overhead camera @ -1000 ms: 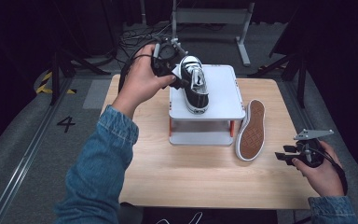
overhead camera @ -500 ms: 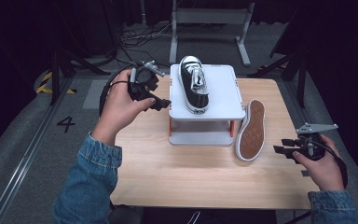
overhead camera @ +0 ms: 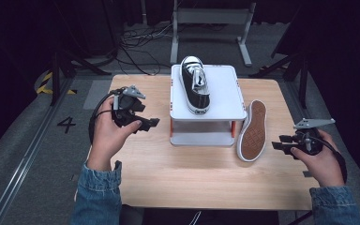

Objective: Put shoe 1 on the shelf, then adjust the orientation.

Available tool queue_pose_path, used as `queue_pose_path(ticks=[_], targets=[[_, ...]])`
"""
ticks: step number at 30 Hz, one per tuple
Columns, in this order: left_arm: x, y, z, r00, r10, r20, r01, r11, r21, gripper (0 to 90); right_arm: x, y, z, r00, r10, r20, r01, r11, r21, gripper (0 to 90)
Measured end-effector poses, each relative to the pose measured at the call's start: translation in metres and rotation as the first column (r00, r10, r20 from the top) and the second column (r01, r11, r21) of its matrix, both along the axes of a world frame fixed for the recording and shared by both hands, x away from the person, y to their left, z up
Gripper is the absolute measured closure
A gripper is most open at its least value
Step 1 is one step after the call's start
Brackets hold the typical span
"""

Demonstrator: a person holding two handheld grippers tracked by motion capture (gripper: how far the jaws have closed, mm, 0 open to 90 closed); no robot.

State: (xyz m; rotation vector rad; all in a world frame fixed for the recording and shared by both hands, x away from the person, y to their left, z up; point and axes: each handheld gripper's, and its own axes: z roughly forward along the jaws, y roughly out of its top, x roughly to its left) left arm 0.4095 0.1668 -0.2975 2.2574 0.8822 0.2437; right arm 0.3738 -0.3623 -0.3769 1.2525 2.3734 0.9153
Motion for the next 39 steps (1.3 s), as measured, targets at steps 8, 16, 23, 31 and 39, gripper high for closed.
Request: queue_pose_path(ticks=[8,16,23,31,39], targets=[[0.000,-0.002,-0.008,0.9999,-0.017,-0.002,0.017,0.9984,0.053,26.5,0.013,0.008,0.004,0.9994,-0.002,-0.035,0.000,0.999,-0.041,58.4],[0.001,0.002,-0.016,0.9997,-0.001,-0.024,0.003,0.9969,0.079,26.4,0.029,0.013,0.005,0.9973,-0.031,-0.067,0.027,0.998,-0.060,77.4],[0.002,0.005,-0.021,0.9990,0.012,-0.042,-0.008,0.9961,0.088,26.4,0.054,0.024,-0.001,0.9912,-0.075,-0.109,0.063,0.992,-0.108,90.0],[0.002,0.008,-0.020,0.9992,0.012,-0.038,-0.008,0.9958,0.091,26.4,0.079,0.025,-0.026,0.9755,-0.120,-0.185,0.087,0.981,-0.175,90.0],[-0.001,0.013,-0.021,0.9990,0.019,-0.041,-0.016,0.9963,0.085,26.3,0.084,0.001,-0.061,0.9492,-0.183,-0.256,0.145,0.976,-0.161,88.1]])
